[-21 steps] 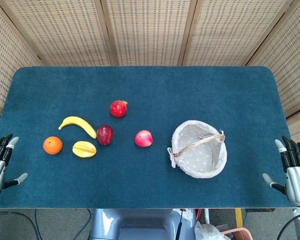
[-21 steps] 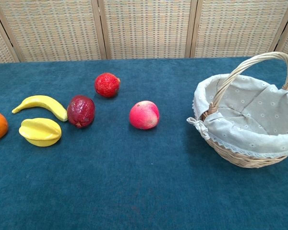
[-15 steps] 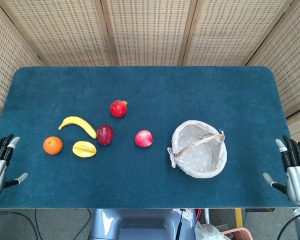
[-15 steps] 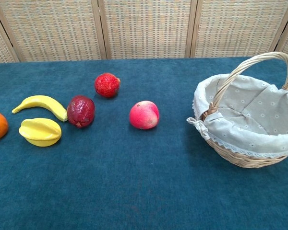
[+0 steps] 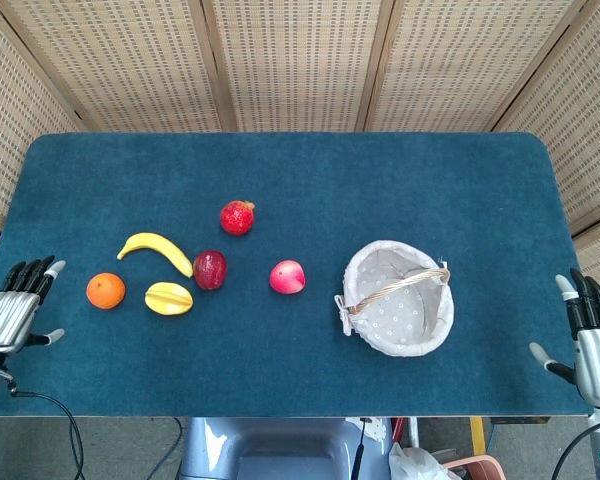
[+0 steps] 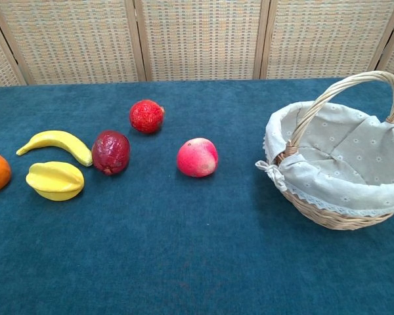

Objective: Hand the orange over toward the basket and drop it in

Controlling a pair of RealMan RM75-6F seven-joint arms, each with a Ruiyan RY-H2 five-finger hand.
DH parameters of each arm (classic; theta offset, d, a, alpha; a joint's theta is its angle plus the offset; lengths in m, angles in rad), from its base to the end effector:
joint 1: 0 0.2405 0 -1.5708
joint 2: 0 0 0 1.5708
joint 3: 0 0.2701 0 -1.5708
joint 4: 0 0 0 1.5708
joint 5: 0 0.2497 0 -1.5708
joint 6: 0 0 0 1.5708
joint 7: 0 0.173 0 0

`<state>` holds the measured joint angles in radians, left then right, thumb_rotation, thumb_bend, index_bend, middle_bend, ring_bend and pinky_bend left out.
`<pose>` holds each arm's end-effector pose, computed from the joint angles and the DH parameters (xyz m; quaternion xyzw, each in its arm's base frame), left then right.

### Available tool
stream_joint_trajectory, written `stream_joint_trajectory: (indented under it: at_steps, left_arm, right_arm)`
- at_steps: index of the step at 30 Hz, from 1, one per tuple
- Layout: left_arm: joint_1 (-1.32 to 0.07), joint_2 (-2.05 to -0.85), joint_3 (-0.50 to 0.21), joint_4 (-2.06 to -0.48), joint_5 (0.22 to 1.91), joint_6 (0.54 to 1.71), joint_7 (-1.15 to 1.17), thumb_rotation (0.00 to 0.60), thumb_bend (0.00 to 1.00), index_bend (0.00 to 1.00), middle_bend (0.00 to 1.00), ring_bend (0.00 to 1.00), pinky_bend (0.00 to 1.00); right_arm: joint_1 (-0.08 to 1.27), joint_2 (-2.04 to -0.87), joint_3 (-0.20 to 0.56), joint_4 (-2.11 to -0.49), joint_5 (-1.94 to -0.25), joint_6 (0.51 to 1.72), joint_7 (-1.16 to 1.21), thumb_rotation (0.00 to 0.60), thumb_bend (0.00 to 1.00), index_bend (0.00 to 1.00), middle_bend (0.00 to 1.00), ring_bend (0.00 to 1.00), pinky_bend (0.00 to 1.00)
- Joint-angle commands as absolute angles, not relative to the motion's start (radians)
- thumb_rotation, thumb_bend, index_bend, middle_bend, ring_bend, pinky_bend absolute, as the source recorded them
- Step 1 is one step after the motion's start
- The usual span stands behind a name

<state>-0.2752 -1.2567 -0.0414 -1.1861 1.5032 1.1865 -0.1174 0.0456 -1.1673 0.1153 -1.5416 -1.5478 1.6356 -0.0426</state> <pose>-0.4012 0.2918 0.0966 -0.6848 -0.3689 -0.2913 0.5569 -0.3342 -0.2143 0.1514 0.5651 -0.3064 0.4291 0.6346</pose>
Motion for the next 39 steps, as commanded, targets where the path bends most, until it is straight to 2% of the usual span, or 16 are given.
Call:
stream_joint_trajectory:
  at_steps: [1, 6, 9, 12, 14, 20, 24, 29, 33, 34, 39]
  left_arm:
    - [-0.380, -1.365, -0.001, -0.969, 1.581, 1.070, -0.271, 0.600, 0.00, 0.00, 0.00, 0.00, 0.00]
    - [-0.441, -1.430, 0.022, -0.849, 1.613, 1.009, -0.380, 0.600, 0.00, 0.02, 0.00, 0.00, 0.05]
    - [-0.468, -1.459, 0.033, -0.806, 1.625, 0.980, -0.414, 0.600, 0.00, 0.09, 0.01, 0.01, 0.10]
    - [-0.485, -1.488, 0.034, -0.763, 1.628, 0.978, -0.426, 0.600, 0.00, 0.25, 0.16, 0.14, 0.27]
    - [-0.489, -1.504, 0.031, -0.741, 1.624, 0.985, -0.428, 0.600, 0.00, 0.32, 0.23, 0.19, 0.34]
    - [-0.504, -1.522, 0.028, -0.713, 1.611, 0.980, -0.446, 0.600, 0.02, 0.51, 0.39, 0.34, 0.42]
    - [-0.497, -1.508, 0.018, -0.720, 1.611, 1.049, -0.455, 0.600, 0.02, 0.53, 0.41, 0.35, 0.43]
    - [-0.492, -1.430, 0.004, -0.840, 1.652, 1.214, -0.489, 0.600, 0.02, 0.53, 0.42, 0.35, 0.43]
    - [-0.526, -1.350, 0.002, -1.075, 1.770, 1.385, -0.441, 0.600, 0.02, 0.53, 0.42, 0.35, 0.43]
    - [-0.547, -1.342, -0.002, -1.141, 1.801, 1.399, -0.411, 0.600, 0.02, 0.53, 0.42, 0.35, 0.43]
    - [-0.620, -1.359, -0.009, -1.330, 1.824, 1.298, -0.269, 0.600, 0.02, 0.53, 0.42, 0.35, 0.43]
  right_arm:
    - [0.048, -1.171, 0.118, -1.539, -1.538, 1.628, -0.052, 0.600, 0.00, 0.00, 0.00, 0.00, 0.00]
    - [0.050, -1.177, 0.120, -1.533, -1.527, 1.619, -0.063, 0.600, 0.00, 0.00, 0.00, 0.00, 0.00]
    - [0.051, -1.180, 0.121, -1.530, -1.522, 1.615, -0.065, 0.600, 0.00, 0.00, 0.00, 0.00, 0.00]
    - [0.051, -1.180, 0.122, -1.528, -1.519, 1.614, -0.064, 0.600, 0.00, 0.00, 0.00, 0.00, 0.00]
    - [0.050, -1.180, 0.124, -1.527, -1.517, 1.616, -0.062, 0.600, 0.00, 0.00, 0.00, 0.00, 0.00]
    - [0.048, -1.178, 0.128, -1.526, -1.511, 1.617, -0.050, 0.600, 0.00, 0.00, 0.00, 0.00, 0.00]
    - [0.047, -1.176, 0.130, -1.527, -1.507, 1.618, -0.043, 0.600, 0.00, 0.00, 0.00, 0.00, 0.00]
    - [0.045, -1.171, 0.133, -1.532, -1.504, 1.620, -0.035, 0.600, 0.00, 0.00, 0.00, 0.00, 0.00]
    - [0.044, -1.167, 0.132, -1.536, -1.502, 1.618, -0.034, 0.600, 0.00, 0.00, 0.00, 0.00, 0.00]
    - [0.044, -1.168, 0.131, -1.536, -1.500, 1.614, -0.038, 0.600, 0.00, 0.00, 0.00, 0.00, 0.00]
    - [0.048, -1.170, 0.137, -1.535, -1.483, 1.602, -0.045, 0.600, 0.00, 0.00, 0.00, 0.00, 0.00]
